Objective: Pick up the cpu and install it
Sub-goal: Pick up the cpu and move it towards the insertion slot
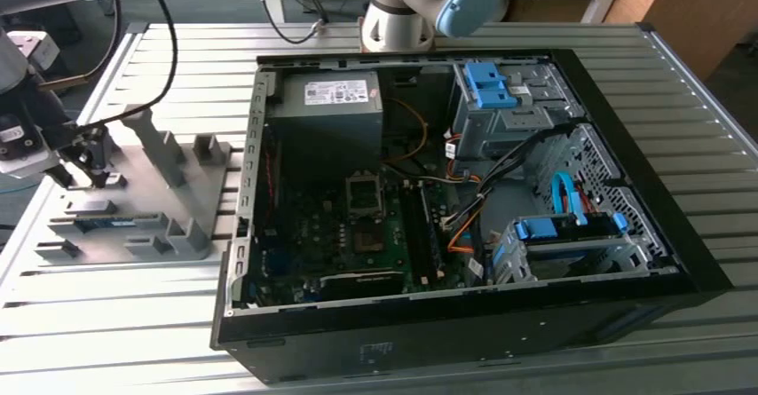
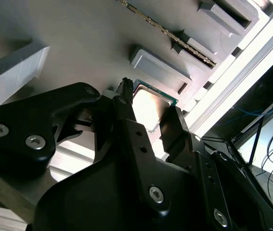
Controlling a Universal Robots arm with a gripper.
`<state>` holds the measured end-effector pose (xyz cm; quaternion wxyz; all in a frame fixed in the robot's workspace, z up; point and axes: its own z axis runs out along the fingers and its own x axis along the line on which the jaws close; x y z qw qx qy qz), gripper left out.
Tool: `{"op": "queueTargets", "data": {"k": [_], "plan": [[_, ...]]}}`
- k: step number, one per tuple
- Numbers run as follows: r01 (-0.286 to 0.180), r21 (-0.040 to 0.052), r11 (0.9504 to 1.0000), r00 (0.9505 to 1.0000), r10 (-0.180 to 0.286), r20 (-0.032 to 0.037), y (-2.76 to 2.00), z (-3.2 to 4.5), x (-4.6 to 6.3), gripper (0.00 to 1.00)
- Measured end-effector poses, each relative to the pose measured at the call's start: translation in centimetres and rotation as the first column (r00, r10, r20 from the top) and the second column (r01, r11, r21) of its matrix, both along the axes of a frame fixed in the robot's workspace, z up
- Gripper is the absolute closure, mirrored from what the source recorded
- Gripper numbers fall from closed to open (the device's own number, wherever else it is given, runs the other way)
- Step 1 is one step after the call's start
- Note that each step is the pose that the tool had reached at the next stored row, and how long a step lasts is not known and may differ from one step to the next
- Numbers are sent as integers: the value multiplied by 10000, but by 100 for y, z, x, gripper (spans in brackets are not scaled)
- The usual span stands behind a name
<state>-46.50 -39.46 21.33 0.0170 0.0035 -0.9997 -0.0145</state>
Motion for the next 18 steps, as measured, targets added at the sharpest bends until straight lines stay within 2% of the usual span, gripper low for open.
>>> {"op": "queueTargets", "data": {"k": [18], "plan": [[0,-1,10000,10000,0,-1,0,57,0,53]]}}
